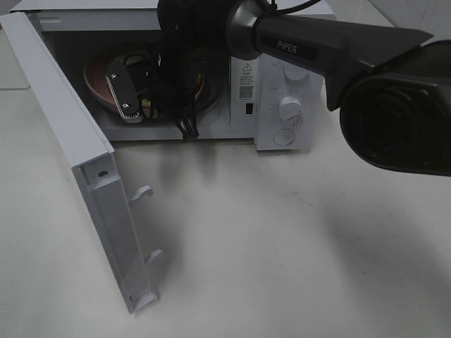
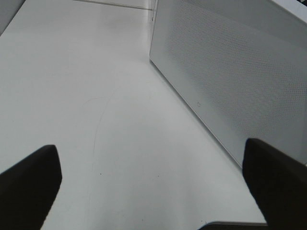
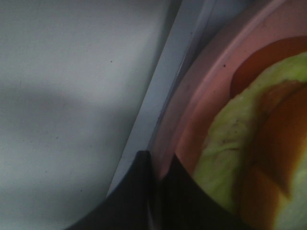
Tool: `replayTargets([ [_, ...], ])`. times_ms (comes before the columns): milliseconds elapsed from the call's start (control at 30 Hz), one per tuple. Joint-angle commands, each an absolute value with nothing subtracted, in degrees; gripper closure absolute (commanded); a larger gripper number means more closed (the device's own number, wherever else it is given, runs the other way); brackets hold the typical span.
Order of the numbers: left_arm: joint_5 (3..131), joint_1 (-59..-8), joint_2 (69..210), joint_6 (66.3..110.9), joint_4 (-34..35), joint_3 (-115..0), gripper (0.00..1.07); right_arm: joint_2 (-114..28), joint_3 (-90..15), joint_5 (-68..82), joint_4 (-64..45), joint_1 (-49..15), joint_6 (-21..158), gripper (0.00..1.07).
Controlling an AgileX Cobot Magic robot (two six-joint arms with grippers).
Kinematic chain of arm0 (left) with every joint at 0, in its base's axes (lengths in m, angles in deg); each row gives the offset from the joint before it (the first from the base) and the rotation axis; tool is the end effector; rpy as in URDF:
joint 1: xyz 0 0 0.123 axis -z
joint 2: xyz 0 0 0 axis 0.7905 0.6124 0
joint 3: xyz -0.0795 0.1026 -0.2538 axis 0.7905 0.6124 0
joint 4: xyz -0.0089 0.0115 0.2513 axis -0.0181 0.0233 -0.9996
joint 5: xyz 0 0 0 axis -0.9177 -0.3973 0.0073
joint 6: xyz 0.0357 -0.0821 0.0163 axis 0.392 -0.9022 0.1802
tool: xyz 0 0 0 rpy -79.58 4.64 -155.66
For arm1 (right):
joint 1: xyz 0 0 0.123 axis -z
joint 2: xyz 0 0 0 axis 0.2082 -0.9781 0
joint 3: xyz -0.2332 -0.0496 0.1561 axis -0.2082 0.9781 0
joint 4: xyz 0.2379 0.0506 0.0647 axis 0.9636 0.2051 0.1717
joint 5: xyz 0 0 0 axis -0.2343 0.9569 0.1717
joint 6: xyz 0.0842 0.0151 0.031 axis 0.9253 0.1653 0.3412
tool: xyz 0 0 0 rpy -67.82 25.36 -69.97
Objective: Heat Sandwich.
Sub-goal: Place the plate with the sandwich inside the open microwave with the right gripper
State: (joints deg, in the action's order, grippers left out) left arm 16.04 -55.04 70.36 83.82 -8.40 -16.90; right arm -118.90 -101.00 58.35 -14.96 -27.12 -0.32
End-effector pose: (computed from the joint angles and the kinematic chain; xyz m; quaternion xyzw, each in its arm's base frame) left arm -0.0083 -0.0087 0.2801 -0.0254 0.8515 -0.0439 0.5219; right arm 0.4333 0.3451 0.1678 -0.8065 0.5133 -0.1238 0.2662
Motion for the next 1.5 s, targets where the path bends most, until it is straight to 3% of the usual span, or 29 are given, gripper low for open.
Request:
replayTargets([
  [33,17.0,-55.2,69.4,83.5,-7.9,-16.8,0.1,-119.6,-103.6,56.1,-15.9,-27.4,4.1,1.06],
  [433,17.0,-55.2,69.4,83.5,-8.0,-16.8,0.1,-120.9,-104.0,57.0,-18.3,-27.4,5.9,1.03],
  [567,17.0,-55.2,69.4,83.5,-8.0,-16.8,0.1,-120.9,-104.0,56.6,-18.6,-27.4,8.6,0.95],
  [700,17.0,-55.2,69.4,83.5,-8.0,-16.8,0.1,-120.9,-104.0,56.8,-18.6,-27.4,10.3,0.77],
  [733,17.0,-55.2,69.4,83.5,-8.0,-16.8,0.1,-120.9,-104.0,56.8,-18.6,-27.4,10.3,0.77],
  [800,17.0,-55.2,69.4,83.5,-8.0,-16.8,0.1,-120.9,-104.0,56.8,-18.6,-27.4,11.1,0.62],
  [1000,17.0,-55.2,69.4,83.5,-8.0,-16.8,0.1,-119.6,-100.3,55.8,-18.5,-27.4,11.4,0.39],
  [1233,17.0,-55.2,69.4,83.5,-8.0,-16.8,0.1,-116.1,-93.6,50.0,-18.4,-27.2,11.4,0.28],
  [1500,17.0,-55.2,69.4,83.5,-8.0,-16.8,0.1,-111.5,-85.6,46.2,-18.3,-26.7,11.4,0.28],
])
